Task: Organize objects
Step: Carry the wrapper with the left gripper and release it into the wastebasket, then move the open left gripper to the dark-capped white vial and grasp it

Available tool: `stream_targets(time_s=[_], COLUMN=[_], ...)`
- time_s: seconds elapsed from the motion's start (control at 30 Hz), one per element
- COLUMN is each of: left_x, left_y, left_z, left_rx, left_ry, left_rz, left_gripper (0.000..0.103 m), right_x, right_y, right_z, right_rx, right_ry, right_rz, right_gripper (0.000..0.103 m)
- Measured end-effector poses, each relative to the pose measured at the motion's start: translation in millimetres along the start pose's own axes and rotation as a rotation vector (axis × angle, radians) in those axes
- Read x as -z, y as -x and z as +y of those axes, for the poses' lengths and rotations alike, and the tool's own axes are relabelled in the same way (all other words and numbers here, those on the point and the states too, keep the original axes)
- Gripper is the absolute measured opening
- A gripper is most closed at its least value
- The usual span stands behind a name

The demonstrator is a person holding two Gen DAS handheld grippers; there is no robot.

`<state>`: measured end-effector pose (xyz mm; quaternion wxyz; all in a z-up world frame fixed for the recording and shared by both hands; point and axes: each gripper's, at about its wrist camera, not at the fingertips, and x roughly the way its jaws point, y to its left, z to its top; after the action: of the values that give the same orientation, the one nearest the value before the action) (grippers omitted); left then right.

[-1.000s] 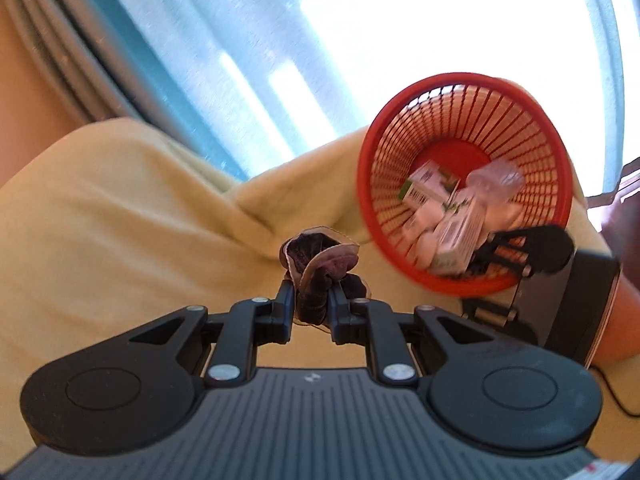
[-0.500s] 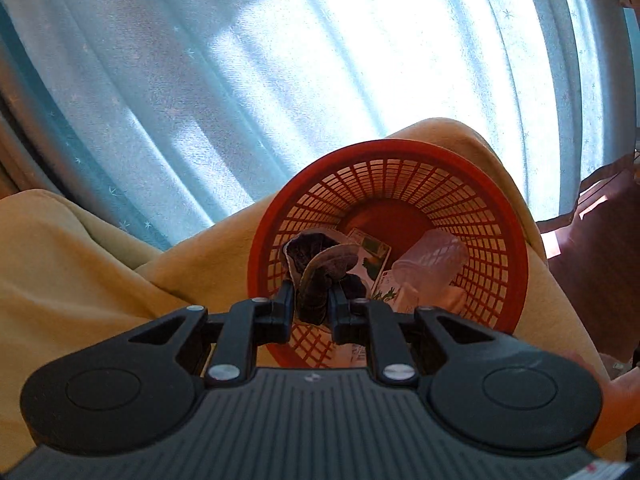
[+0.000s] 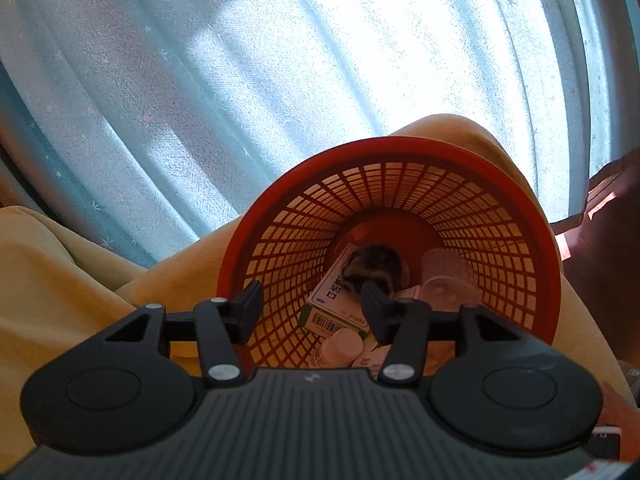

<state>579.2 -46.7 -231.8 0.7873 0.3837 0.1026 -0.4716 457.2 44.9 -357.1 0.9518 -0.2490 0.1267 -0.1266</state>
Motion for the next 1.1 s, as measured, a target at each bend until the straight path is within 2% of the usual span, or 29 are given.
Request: stream_targets(time_s=[0.33, 0.8, 0.97, 1.1], left_x=[40, 132, 166, 191], left_y=[40, 83, 81, 67], left_z=[37, 113, 121, 118], left_rx=[-0.093, -0.314, -0.337, -0.327], left_ry=[0.086, 0.254, 0.334, 0.387], left_rz=[0.084, 0.257, 0.319, 0.368], left_gripper=[0.05, 0.051, 0.051, 0.051], right_x=[0, 0, 0, 0], right_y=[-1, 0, 1, 1], right_z=[1, 1, 0, 0], right_rx=[0.002, 0.003, 0.003, 0.002], right_ry=[-0.003, -0.002, -0.001, -0.001], right_rz=[-0.001, 0.001, 0.001, 0.001], right_gripper=[0.003, 0.003, 0.003, 0.003])
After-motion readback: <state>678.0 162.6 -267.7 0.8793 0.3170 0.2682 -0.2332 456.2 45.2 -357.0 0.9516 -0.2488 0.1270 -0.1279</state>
